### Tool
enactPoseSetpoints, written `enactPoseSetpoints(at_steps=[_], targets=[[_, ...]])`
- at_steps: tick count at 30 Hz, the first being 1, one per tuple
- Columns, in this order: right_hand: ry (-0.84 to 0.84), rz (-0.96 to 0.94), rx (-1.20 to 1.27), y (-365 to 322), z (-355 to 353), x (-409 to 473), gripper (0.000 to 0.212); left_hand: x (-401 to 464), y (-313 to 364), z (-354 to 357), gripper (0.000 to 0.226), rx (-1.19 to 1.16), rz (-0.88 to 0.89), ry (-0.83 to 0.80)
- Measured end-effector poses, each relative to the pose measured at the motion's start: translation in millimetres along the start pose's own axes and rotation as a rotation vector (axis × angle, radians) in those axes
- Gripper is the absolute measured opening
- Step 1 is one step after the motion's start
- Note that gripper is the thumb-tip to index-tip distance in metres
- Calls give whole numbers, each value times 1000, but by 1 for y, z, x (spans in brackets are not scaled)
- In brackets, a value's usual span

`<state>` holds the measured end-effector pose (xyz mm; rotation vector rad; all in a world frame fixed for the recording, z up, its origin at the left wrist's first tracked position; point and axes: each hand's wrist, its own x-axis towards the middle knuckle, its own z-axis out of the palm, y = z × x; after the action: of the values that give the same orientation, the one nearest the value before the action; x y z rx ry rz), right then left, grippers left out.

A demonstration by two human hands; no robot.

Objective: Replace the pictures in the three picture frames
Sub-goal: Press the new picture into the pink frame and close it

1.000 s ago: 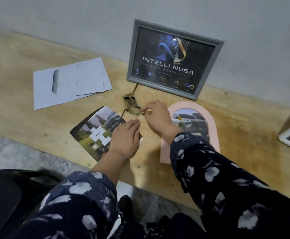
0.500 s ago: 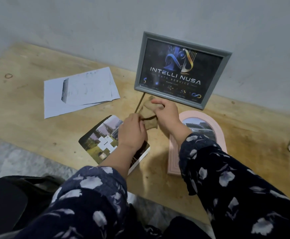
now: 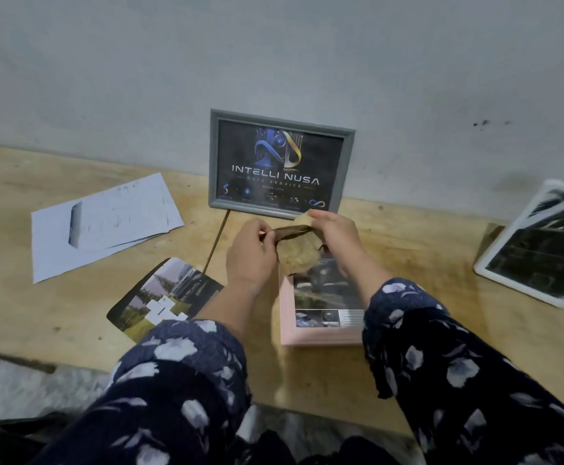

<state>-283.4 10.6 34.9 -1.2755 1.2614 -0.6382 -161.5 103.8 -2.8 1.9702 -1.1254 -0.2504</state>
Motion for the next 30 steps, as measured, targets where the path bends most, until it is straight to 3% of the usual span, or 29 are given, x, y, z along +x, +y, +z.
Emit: enactPoseSetpoints(at_steps=[3, 6, 9, 16, 21, 23, 26, 30], targets=[[-48, 120, 107, 7, -18, -5, 21, 4, 13, 4, 11, -173, -118, -11], [-92, 59, -64, 16, -37, -14, 45, 6, 21, 13, 14, -302, -198, -16], [-112, 34, -131, 26, -49, -20, 53, 9, 19, 25, 15, -440, -306, -73], [-171, 83, -145, 34, -53, -22, 71, 9, 33, 37, 15, -504, -466, -203], [-117, 114, -58, 43, -51, -21, 50, 9, 30, 37, 9, -621, -608, -176], [-114, 57, -79, 43, -50, -23, 34, 4, 31, 32, 20, -690, -658, -223], [-109, -27, -176, 41, -47, -19, 38, -4, 32, 26, 39, -645, -582, -359], [-125, 13, -233, 37, -44, -14, 47, -5, 25, 27, 44, -467, -412, -488]])
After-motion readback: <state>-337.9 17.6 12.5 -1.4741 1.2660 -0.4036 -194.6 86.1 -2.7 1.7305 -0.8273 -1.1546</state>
